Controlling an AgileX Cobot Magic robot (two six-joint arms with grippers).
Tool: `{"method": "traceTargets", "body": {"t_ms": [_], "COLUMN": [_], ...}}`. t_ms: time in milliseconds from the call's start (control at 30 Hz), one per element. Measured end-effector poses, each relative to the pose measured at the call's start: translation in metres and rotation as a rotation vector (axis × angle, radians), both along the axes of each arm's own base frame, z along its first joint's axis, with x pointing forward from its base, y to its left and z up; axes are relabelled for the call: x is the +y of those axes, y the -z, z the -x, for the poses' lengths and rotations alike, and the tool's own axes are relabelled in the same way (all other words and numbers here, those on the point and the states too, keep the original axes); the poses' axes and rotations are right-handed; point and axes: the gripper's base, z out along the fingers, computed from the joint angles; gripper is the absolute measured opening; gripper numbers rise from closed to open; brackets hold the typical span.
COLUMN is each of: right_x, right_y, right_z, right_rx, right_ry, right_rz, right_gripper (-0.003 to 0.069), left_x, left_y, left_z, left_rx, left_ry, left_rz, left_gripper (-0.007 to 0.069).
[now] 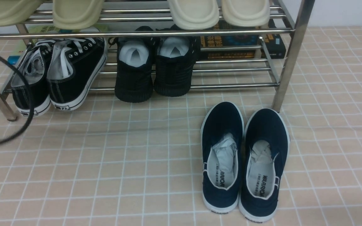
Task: Take the shoes off the shelf from the light coffee tablecloth by hand.
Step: 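Grasp the leftmost shoe on the bottom shelf of the shoe rack with the left gripper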
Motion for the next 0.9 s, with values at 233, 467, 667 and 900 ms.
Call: {"method": "traceTargets", "body": {"t_ms": [233, 467, 667, 900], "right_x": [0.000, 0.000, 0.000, 0.000], "right_y": [0.000, 0.000, 0.000, 0.000], "right_z": [0.000, 0.000, 0.000, 0.000], "right_rx": [0.000, 0.000, 0.000, 0.000], "right_ry": [0.000, 0.000, 0.000, 0.000], "right_rz": [0.000, 0.000, 0.000, 0.000], "right_gripper": [0.0239, 0.0239, 0.0239, 0.0239], "left_x": [0.015, 0.062, 0.061, 0.039], "left_y": [0.004, -0.003, 0.009, 0.023], "left_z": [-0.063, -0.083, -0.101, -0.124], "left_rx": [0.124, -0.035, -0.091, -0.081], "left_ry": [0.036, -0.020, -0.010, 0.077], "left_rz": [0.104, 0.486, 0.600, 0.565], "left_gripper": [0.0013, 0.0015, 0.0027, 0.0155]}}
